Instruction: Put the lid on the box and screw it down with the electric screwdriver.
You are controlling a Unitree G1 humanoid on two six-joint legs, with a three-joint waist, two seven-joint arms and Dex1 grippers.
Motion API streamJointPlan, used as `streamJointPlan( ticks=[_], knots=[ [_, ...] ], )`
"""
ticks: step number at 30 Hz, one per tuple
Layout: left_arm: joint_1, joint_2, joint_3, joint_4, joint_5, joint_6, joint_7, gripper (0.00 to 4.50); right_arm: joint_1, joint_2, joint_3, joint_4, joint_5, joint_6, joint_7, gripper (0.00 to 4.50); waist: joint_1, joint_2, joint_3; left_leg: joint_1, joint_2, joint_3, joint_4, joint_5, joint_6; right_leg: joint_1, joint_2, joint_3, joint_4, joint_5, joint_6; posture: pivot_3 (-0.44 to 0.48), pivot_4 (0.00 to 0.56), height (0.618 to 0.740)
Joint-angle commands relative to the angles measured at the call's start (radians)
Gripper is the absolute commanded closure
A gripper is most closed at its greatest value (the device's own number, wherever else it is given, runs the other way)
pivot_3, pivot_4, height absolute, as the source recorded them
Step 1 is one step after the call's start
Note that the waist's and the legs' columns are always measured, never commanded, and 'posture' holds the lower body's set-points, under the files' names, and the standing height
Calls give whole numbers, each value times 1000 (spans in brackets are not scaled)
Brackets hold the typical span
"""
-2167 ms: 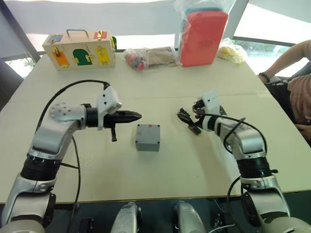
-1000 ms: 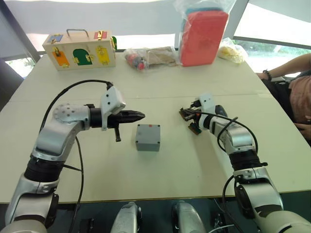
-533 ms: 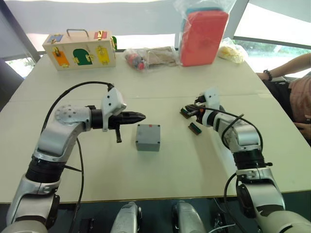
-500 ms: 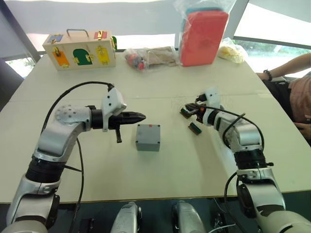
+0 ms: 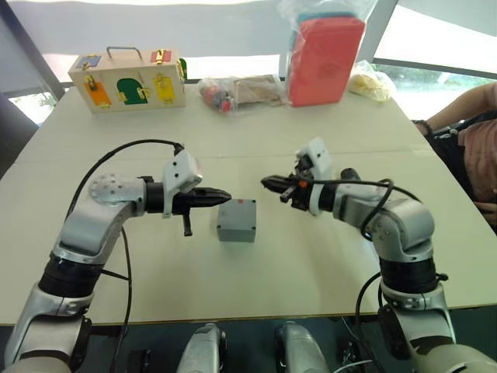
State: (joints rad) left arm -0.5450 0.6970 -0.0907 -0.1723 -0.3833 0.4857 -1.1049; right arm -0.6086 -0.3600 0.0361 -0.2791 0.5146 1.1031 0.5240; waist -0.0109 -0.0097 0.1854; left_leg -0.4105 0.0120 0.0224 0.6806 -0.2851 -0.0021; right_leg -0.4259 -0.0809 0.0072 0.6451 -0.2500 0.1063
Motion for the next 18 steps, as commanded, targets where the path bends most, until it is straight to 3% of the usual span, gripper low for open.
streamJointPlan(
  ticks=[1, 18],
  knots=[
    [5, 13, 19, -48, -14, -5, 1, 4500, 10, 10, 23, -38, -2, -23, -11, 4441, -1, 0, 0, 0, 0, 0, 0, 0, 0, 0, 0, 0, 0, 0, 0, 0, 150, 730],
    [26, 11, 23, -74, -18, 7, 17, 4500, -9, 16, 56, -13, -4, -55, -8, 4441, -3, 0, 0, 0, 0, 0, 0, 0, 0, 0, 1, 0, 0, 0, 0, 0, 150, 730]
  ],
)
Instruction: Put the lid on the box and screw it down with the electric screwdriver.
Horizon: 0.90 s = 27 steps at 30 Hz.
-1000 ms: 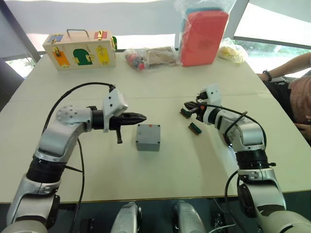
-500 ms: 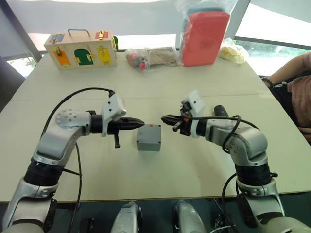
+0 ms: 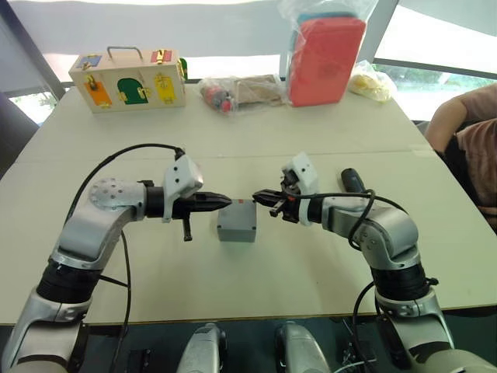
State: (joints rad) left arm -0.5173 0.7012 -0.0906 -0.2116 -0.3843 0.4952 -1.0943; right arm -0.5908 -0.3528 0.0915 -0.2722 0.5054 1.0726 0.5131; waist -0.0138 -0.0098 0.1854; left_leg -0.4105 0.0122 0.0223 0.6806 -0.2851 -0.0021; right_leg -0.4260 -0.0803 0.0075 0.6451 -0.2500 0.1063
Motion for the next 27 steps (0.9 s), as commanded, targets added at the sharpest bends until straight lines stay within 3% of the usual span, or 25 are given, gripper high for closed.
streamJointPlan(
  ticks=[1, 27],
  knots=[
    [-1, 7, 22, -36, -17, -2, 7, 4500, -27, 9, 4, -17, 2, -27, 4, 4441, 0, 0, 0, 0, 0, 0, 0, 0, 0, 0, 0, 0, 0, 0, 0, 0, 150, 730],
    [2, 9, 18, -46, -27, -1, 20, 4500, -5, -16, 76, 38, -66, -89, 31, 4441, 0, 0, 0, 0, 0, 0, 0, 0, 0, 0, 0, 0, 0, 0, 0, 0, 150, 730]
  ],
)
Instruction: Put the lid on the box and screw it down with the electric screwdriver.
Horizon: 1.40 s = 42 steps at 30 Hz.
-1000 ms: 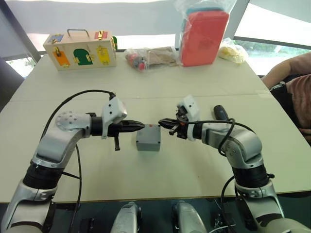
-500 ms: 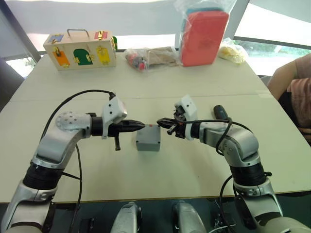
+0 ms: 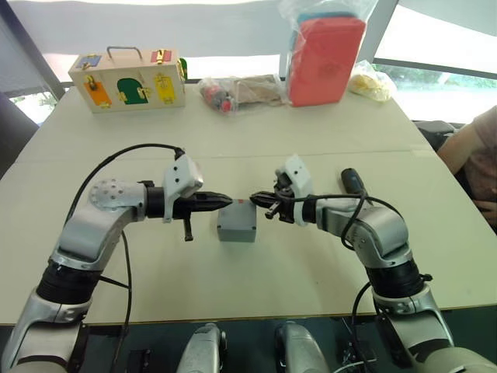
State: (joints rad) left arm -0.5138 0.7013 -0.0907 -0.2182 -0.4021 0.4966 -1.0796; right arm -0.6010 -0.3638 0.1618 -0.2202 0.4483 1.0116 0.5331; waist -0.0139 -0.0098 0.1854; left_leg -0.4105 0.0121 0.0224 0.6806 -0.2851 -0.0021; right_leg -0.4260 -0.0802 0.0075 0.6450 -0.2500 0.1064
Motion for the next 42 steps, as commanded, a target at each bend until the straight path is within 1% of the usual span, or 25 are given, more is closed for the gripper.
streamJointPlan(
  ticks=[1, 2, 5, 8, 9, 14, 15, 18, 21, 24, 27, 28, 31, 32, 34, 37, 42],
  knots=[
    [0, 8, 17, -42, -10, -2, 6, 4500, 8, -6, 10, -13, -11, -32, 14, 4441, 0, 0, 0, 0, 0, 0, 0, 0, 0, 0, 0, 0, 0, 0, 0, 0, 150, 730],
    [1, 7, 17, -44, -11, -1, 8, 4500, 11, -6, 11, -14, -12, -34, 18, 4441, 0, 0, 0, 0, 0, 0, 0, 0, 0, 0, 0, 0, 0, 0, 0, 0, 150, 730],
    [1, 4, 15, -46, -11, -2, 12, 4500, 14, -7, 5, -20, -3, -33, 33, 3631, 0, 0, 0, 0, 0, 0, 0, 0, 0, 0, 0, 0, 0, 0, 0, 0, 150, 730],
    [1, 3, 14, -48, -13, 1, 15, 4500, 9, -21, -8, -37, 0, -24, 40, 2469, 0, 0, 0, 0, 0, 0, 0, 0, 0, 0, 0, 0, 0, 0, 0, 0, 150, 730],
    [0, 2, 13, -48, -13, 2, 16, 4500, 7, -30, -13, -47, 0, -24, 43, 1968, 1, 0, 0, 0, 0, 0, 0, 0, 0, 0, 0, 0, 0, 0, 0, 0, 150, 730],
    [-6, -6, 3, -48, -14, 2, 16, 4500, -18, -79, -113, -113, 27, 2, 26, 133, 2, 0, 0, 0, 0, 0, 0, 0, 0, 0, 0, 0, 0, 0, 0, 0, 150, 730],
    [-10, -8, 3, -44, -15, 0, 14, 4500, -24, -93, -134, -127, 39, 22, 28, 32, 1, 0, 0, 0, 0, 0, 0, 0, 0, 0, 0, 0, 0, 0, 0, 0, 150, 730],
    [-28, -19, 1, -30, -17, -6, 10, 4500, -44, -157, -217, -164, 79, 95, 30, 32, 3, 0, 0, 0, 0, 0, 0, 0, 0, 0, 0, 0, 0, 0, 0, 0, 150, 730],
    [-63, -43, -5, -12, -28, -14, -9, 4500, -114, -334, -306, -153, 100, 343, 16, 32, 7, 0, 1, 0, 0, 0, 0, 0, 0, 0, -1, 0, 0, 0, 0, 0, 150, 730],
    [-75, -61, -15, 0, -26, -30, -20, 4500, -180, -471, -304, -91, 95, 495, 18, 32, 4, -1, 1, 0, 0, 0, 1, 0, 0, 1, -1, 0, -1, 0, 0, 0, 150, 730],
    [-73, -83, -27, -4, -23, -43, -24, 4500, -195, -589, -230, -26, 81, 551, 37, 32, 1, -1, 1, 0, 0, 0, 0, -1, 1, 0, 0, 0, -2, 0, 0, 0, 150, 730],
    [-73, -91, -29, -6, -22, -46, -24, 4500, -205, -608, -216, 3, 87, 572, 40, 32, -1, -1, 1, 0, 0, 0, -1, -1, 1, 0, 0, 0, -2, 0, 0, 0, 150, 730],
    [-68, -109, -32, 3, -22, -70, -29, 4500, -260, -670, -115, 128, 154, 603, 63, 32, -4, -1, 1, 0, 0, 1, -1, -1, 1, 0, 0, 2, -2, 0, 0, 0, 150, 730],
    [-65, -117, -38, 1, -19, -75, -24, 4500, -275, -685, -74, 163, 143, 603, 64, 32, -4, -1, 1, 0, 1, 1, 0, -1, 1, 0, 1, 2, -2, 0, 0, 0, 150, 730],
    [-55, -128, -40, -8, -19, -86, -20, 4500, -319, -694, 9, 252, 137, 603, 73, 32, -2, -1, 1, 0, 0, 2, 0, -1, 1, -1, 0, 3, -1, 0, 0, 0, 150, 730],
    [-47, -147, -50, -32, -22, -83, -3, 4500, -366, -702, 93, 336, 120, 603, 100, 32, 0, -1, 1, 0, 0, 2, 0, -1, 2, -1, 0, 3, -2, 0, 0, 0, 150, 730],
    [-36, -166, -63, -46, -16, -83, 15, 4500, -398, -687, 234, 425, 74, 578, 156, 32, 3, -1, 1, -1, 0, 2, 0, -1, 2, -1, -1, 3, -2, 0, 0, 0, 150, 730]
  ],
)
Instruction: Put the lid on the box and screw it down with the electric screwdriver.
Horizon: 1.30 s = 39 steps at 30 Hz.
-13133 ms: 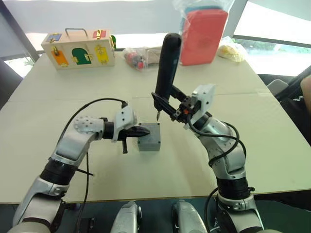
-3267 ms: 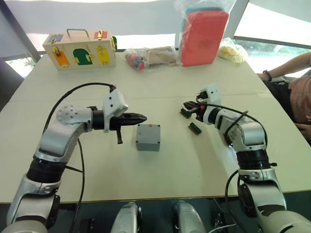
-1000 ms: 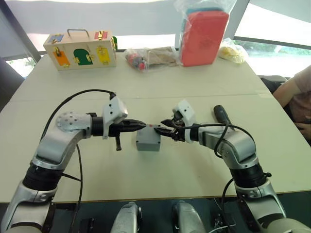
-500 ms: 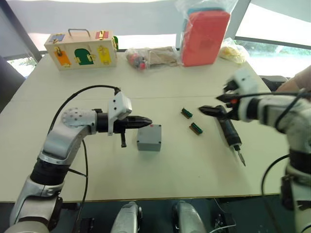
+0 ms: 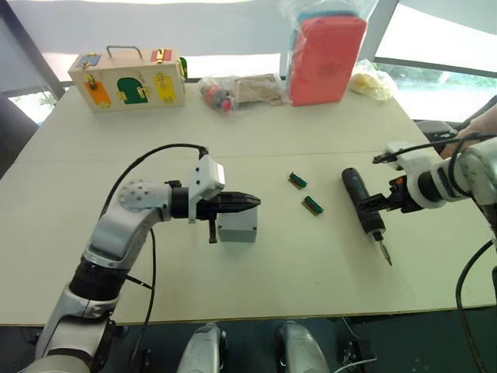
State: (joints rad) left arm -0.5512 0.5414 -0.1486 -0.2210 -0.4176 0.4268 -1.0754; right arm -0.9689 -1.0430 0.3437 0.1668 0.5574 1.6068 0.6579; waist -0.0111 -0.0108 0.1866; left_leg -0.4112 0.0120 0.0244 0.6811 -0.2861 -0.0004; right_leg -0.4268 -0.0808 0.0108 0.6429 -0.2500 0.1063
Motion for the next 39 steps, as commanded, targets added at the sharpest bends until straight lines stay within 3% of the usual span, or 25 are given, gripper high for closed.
streamJointPlan(
  ticks=[1, 6, 9, 14, 16, 22, 26, 28, 32, 34, 37, 39],
  knots=[
    [2, -10, -10, -45, 2, -13, 16, 4500, -29, -8, 75, 57, -47, -35, 45, 32, -1, 0, 0, 0, 0, 0, 0, 0, 0, 0, 0, 0, 0, 0, 0, 0, 150, 730],
    [34, -1, 9, -74, -8, -3, 41, 4500, -31, 47, 148, 179, -113, -117, 89, 32, -2, 0, 0, 0, 0, 0, 0, 0, 0, 0, 0, 0, 0, 0, 0, 0, 150, 730],
    [42, 0, 11, -78, -3, -7, 60, 4500, -56, 83, 176, 234, -148, -149, 124, 661, -5, 0, 0, 0, 0, 0, 0, 0, 0, 0, 1, 0, 1, 0, 0, 0, 150, 730],
    [48, 4, 13, -86, -5, -6, 79, 4500, -86, 128, 204, 304, -204, -186, 172, 2356, -4, 0, 0, 0, 0, 0, 1, 0, 0, 0, 1, 0, 1, 0, 0, 0, 150, 730],
    [53, 12, 17, -91, -6, -3, 86, 4500, -93, 140, 208, 310, -219, -187, 189, 2676, -6, -1, -1, 1, 0, 0, 1, 0, 0, 0, 1, 0, 1, 0, 0, 0, 150, 730],
    [51, 48, 32, -94, -2, 5, 87, 4500, -156, 137, 119, 273, -248, -187, 186, 2693, -8, 0, 0, 1, 0, 0, 1, 0, 0, 0, 1, 0, 1, 0, 0, 0, 150, 730],
    [62, 104, 65, -83, -11, 12, 64, 4500, -165, 104, -44, 26, -201, -260, 189, 2693, -7, 5, 4, -2, 0, 1, 0, 0, 0, -4, 1, 1, 2, 0, 0, 0, 150, 730],
    [64, 127, 64, -66, -1, 3, 53, 4500, -109, 148, -202, -116, -130, -308, 180, 2693, -5, 5, 4, -6, 0, 2, 0, 0, 0, -9, 1, 2, 4, 0, 0, 0, 150, 730],
    [52, 153, 66, -25, -6, 7, 26, 4500, 14, 387, -504, -349, -35, -483, 35, 2693, -4, 2, 2, -11, 1, 0, 2, 0, 0, -13, 2, 1, 5, 0, 0, 0, 150, 730],
    [46, 159, 60, 0, -9, 13, 6, 4500, 97, 508, -564, -459, -22, -669, 3, 2693, -3, 2, 2, -10, 1, 0, 2, 1, -1, -12, 2, 1, 6, 0, 0, 0, 150, 730],
    [36, 167, 47, 32, 0, 11, -21, 4500, 219, 669, -573, -559, -6, -895, -13, 2693, 9, 1, 2, -11, 0, 0, 2, 1, -2, -10, 1, -2, 5, 1, 1, 0, 150, 730],
    [31, 168, 32, 59, 16, 1, -37, 4500, 308, 749, -511, -588, -41, -1030, -15, 2693, 12, 2, 2, -12, -1, 0, 3, 1, -2, -10, -1, -2, 4, 1, 1, 0, 150, 730]
  ],
)
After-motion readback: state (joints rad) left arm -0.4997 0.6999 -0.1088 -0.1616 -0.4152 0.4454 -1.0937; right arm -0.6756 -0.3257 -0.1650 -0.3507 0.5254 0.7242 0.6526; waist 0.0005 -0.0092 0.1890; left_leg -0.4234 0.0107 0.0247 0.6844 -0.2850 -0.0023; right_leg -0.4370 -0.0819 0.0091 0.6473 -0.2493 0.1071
